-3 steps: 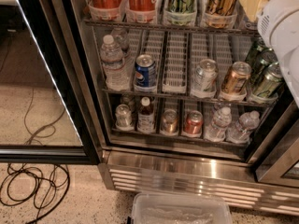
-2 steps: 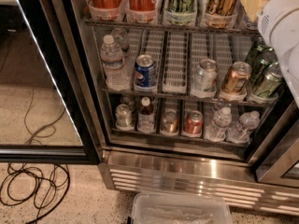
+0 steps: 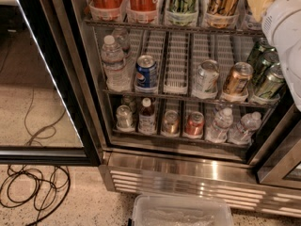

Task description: Pick blue plastic bottle from top shelf of fridge

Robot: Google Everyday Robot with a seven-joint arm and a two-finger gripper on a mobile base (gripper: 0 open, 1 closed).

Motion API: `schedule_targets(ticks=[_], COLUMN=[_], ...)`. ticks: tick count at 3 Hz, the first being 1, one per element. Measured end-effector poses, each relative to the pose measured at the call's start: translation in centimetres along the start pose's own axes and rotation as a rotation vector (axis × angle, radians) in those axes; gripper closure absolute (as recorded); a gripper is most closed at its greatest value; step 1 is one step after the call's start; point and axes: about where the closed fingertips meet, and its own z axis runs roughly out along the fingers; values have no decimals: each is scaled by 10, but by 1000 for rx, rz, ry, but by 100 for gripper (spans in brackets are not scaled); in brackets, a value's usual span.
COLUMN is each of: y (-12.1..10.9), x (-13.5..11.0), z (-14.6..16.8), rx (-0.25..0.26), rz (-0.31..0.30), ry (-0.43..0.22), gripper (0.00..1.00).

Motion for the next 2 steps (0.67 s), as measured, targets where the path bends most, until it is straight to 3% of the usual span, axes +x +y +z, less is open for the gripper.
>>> schedule_targets(ticks=[2], y=[4], x=[4], z=[15], rx=[-1], rz=[13], ry=[-10], gripper=[36])
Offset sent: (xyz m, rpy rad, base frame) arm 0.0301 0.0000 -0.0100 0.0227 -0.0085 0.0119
